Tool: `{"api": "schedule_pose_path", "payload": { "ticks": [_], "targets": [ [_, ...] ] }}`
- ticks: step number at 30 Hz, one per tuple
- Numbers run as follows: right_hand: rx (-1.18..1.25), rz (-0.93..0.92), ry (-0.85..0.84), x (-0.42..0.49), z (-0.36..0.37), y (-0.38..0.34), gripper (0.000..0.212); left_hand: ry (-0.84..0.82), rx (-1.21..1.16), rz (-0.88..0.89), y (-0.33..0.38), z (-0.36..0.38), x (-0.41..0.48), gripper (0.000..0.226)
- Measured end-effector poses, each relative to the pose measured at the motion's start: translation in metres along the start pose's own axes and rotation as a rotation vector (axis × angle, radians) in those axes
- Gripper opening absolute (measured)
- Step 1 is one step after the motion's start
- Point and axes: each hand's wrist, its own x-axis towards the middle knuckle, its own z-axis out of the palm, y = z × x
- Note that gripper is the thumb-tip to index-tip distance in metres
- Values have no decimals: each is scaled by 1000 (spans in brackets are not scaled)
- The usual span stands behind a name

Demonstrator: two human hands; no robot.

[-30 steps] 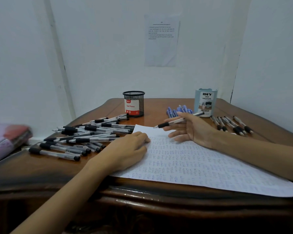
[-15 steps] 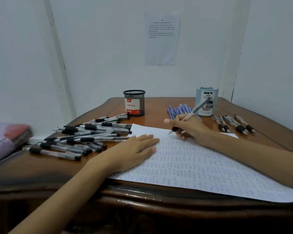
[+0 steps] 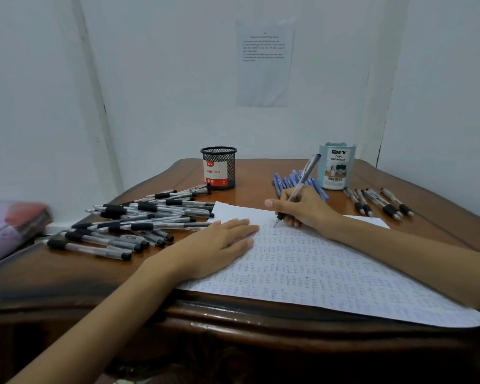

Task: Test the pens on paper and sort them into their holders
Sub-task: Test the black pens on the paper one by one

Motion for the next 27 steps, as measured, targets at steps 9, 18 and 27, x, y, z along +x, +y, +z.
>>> {"api": "schedule_pose_path", "payload": {
  "ticks": [9,18,27],
  "targets": [
    [2,-14,4,0,-2,2,37,3,-14,-1,0,0,0,48],
    [3,-4,25,2,-2,3,39,2,-20,-6,1,0,0,48],
    [20,17,48,3,-3,5,40,9,-21,0,0,1,0,49]
  ]
}}
